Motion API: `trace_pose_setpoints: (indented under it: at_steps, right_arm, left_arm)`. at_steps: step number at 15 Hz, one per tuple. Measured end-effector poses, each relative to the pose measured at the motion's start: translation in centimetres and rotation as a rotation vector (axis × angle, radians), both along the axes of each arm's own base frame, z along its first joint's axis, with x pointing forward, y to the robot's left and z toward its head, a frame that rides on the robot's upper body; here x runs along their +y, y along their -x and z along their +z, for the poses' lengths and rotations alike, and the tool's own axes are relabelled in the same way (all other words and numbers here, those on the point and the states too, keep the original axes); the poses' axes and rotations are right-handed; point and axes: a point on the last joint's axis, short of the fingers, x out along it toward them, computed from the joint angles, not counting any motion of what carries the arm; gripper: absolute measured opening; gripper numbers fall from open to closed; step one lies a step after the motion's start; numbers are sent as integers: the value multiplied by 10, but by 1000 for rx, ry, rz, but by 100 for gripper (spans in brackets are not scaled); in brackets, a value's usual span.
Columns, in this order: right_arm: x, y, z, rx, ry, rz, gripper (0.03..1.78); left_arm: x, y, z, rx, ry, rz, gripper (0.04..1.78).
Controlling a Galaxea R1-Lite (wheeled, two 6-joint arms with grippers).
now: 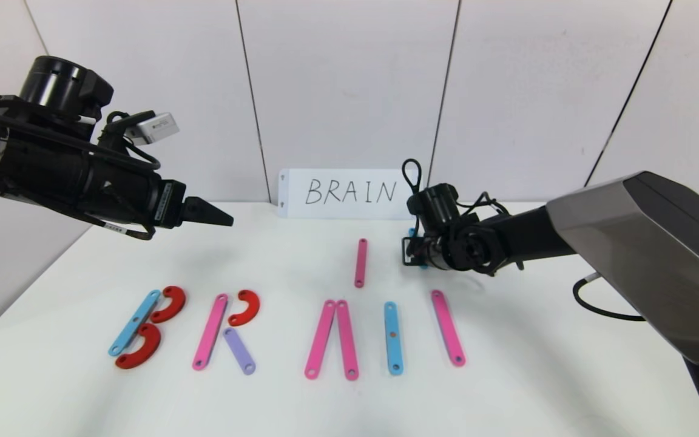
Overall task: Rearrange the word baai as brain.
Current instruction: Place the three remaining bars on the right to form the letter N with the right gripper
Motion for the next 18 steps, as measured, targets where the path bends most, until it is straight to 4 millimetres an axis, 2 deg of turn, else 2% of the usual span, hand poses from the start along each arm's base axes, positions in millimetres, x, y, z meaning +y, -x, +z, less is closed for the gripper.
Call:
trace_pose_setpoints:
  at_steps: [3, 6, 9, 12, 15, 18]
  right_arm:
    - [-3, 8, 12, -3, 0, 6, 27]
    - [-10, 26, 28, -10, 0, 22, 27]
    - [-22, 54, 47, 8, -18, 100, 27]
    - [-45, 86, 62, 37, -32, 210, 27]
    - [-70, 110, 63, 48, -31, 320, 27]
    - [-89, 127, 48, 34, -4, 377, 27]
  left_arm:
    - [0, 0, 0, 0, 0, -1, 174]
    - [0, 0, 0, 0, 0, 0, 174]
    - [0, 0, 0, 0, 0, -1, 174]
    - [0, 0, 0, 0, 0, -1, 174]
    - [0, 0, 0, 0, 0, -1, 174]
    - [0, 0, 0, 0, 1, -2, 174]
